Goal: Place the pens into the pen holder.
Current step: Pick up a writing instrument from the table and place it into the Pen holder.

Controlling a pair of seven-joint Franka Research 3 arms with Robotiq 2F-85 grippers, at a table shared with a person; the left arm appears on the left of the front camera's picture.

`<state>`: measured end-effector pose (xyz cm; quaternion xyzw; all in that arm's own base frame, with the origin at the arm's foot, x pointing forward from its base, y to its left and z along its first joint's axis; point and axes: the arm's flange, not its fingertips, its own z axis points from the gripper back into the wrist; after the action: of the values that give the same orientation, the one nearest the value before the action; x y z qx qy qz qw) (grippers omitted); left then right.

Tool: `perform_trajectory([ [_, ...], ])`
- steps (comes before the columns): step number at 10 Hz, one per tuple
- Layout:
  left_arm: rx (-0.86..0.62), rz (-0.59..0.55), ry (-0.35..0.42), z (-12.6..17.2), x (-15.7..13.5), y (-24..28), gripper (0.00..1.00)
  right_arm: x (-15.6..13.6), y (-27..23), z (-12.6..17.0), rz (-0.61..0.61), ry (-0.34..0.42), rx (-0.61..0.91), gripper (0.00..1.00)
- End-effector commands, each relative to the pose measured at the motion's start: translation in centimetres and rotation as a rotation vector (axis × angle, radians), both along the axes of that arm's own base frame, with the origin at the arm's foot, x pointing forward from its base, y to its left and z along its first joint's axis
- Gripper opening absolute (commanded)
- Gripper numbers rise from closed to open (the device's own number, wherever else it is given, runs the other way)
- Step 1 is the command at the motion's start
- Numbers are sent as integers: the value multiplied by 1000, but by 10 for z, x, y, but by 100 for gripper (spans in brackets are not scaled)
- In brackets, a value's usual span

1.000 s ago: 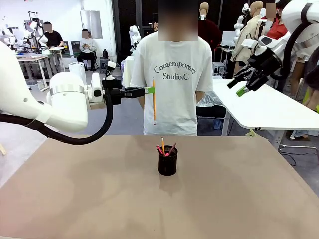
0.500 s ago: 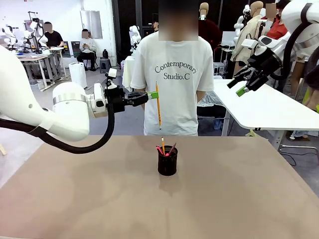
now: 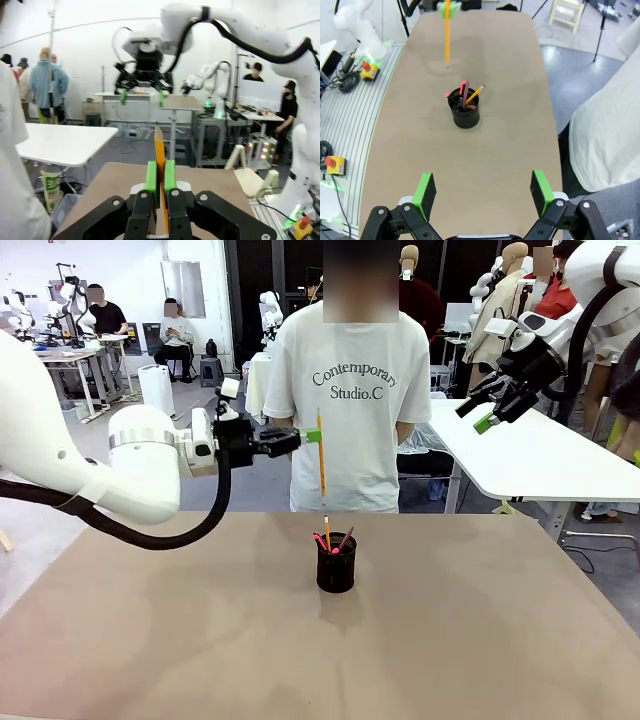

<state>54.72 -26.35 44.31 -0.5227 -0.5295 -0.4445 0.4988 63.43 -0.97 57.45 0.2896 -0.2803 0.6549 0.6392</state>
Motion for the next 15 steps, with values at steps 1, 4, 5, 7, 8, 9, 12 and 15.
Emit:
perform_trajectory([
  [1,4,-127,-70,-21,-6,-13,0,-4,1,0,-7,1,0,100],
  [4,19,-167,-109,-56,-4,-19,0,-4,1,0,-7,1,0,100],
  [5,20,-162,-137,-64,-3,-19,0,-4,1,0,-7,1,0,100],
  [7,4,-111,-159,-77,10,-21,0,-4,1,0,-7,1,0,100],
  [8,-3,-99,-159,-81,16,-21,0,-4,1,0,-7,1,0,100],
  [9,-5,-87,-169,-82,21,-21,0,-4,1,0,-7,1,0,100],
  [12,-13,-60,-178,-88,29,-24,0,-4,1,0,-7,1,0,100],
  [15,-25,-55,-174,-91,29,-27,0,-4,1,0,-7,1,0,100],
])
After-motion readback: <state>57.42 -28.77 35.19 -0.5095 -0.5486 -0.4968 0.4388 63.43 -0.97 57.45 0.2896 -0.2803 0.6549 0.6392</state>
